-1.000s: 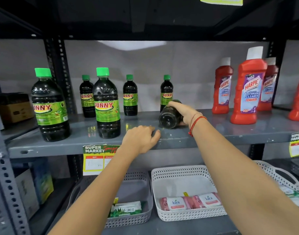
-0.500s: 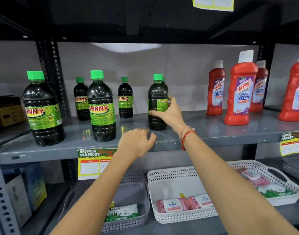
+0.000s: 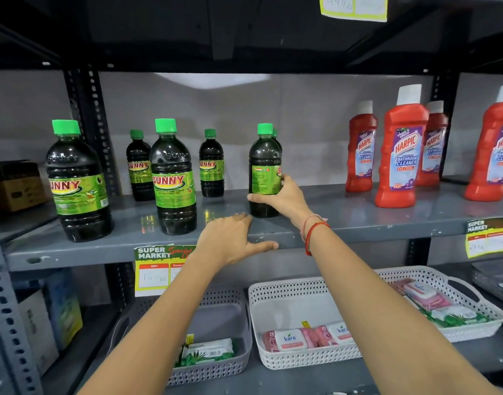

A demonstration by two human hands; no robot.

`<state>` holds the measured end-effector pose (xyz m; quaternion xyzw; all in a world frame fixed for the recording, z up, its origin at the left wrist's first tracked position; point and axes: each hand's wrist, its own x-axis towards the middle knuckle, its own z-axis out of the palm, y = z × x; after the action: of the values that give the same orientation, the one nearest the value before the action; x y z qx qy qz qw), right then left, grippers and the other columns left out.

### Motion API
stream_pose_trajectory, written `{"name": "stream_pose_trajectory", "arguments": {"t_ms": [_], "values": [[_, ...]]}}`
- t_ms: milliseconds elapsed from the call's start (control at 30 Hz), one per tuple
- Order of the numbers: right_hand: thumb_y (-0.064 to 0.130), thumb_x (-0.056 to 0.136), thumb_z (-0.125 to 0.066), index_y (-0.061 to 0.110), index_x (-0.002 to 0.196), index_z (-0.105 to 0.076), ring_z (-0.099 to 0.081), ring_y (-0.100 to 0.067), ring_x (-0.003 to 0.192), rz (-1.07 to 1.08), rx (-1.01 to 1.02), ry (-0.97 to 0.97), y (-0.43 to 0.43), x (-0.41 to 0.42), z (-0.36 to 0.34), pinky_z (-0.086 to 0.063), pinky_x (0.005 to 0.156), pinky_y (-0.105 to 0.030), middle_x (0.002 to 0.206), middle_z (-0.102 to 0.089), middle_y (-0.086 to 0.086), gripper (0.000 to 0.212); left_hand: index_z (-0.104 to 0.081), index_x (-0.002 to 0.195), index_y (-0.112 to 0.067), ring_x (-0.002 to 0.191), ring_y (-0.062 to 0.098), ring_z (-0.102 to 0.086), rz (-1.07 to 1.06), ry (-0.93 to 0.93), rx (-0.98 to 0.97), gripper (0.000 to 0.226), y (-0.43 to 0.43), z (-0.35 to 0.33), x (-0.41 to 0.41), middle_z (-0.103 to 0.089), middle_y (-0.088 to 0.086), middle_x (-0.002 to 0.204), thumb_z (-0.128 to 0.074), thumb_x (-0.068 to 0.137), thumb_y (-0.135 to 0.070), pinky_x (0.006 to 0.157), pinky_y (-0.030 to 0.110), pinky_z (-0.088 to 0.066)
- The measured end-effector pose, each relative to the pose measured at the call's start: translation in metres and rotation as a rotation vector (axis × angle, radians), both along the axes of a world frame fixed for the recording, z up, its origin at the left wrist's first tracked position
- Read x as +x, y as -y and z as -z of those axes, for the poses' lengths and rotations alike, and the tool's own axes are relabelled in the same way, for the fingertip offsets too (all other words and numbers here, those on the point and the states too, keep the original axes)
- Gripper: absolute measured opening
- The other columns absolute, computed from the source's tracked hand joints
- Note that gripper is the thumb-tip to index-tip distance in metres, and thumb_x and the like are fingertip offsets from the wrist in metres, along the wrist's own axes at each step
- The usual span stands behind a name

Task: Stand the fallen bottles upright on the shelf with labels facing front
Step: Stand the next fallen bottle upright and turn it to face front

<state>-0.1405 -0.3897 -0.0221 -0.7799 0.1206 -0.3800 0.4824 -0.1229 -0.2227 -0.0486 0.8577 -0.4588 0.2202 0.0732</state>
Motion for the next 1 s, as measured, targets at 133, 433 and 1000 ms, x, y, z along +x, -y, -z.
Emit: {"name": "stream_pose_trajectory", "arguments": {"t_ms": [133, 433, 1000], "values": [[0.011, 0.071, -0.078, 0.016, 0.111, -0.059, -0.064, -0.021, 0.101, -0.29, 0.262, -0.043, 0.007, -0.007, -0.003, -0.047, 0.071, -0.021, 0.101, -0.069, 0.0, 0.044, -0.048, 0.129, -0.011, 0.12, 0.028, -0.053, -0.018, 0.028, -0.004, 0.093, -0.001, 0.002, 0.0, -0.053, 0.007, 0.138, -0.033, 0.071, -0.082, 0.092, 0.043, -0.047], [0.043, 0.052, -0.088, 0.012, 0.122, -0.052, -0.055, -0.019, 0.111, -0.003, -0.022, -0.06, -0.006, -0.002, 0.001, -0.045, 0.099, -0.037, 0.119, -0.061, -0.004, 0.085, -0.049, 0.128, -0.012, 0.114, 0.028, -0.058, -0.033, 0.024, -0.02, 0.095, -0.002, 0.003, 0.0, -0.057, 0.007, 0.133, -0.031, 0.069, -0.084, 0.087, 0.045, -0.051], [0.034, 0.064, -0.085, 0.016, 0.122, -0.058, -0.06, -0.019, 0.111, -0.226, 0.096, -0.117, 0.0, -0.014, -0.001, -0.045, 0.101, -0.041, 0.115, -0.067, -0.002, 0.066, -0.051, 0.126, -0.012, 0.114, 0.029, -0.058, -0.025, 0.004, -0.03, 0.097, -0.003, 0.003, -0.002, -0.058, 0.008, 0.132, -0.028, 0.067, -0.086, 0.088, 0.045, -0.051]]}}
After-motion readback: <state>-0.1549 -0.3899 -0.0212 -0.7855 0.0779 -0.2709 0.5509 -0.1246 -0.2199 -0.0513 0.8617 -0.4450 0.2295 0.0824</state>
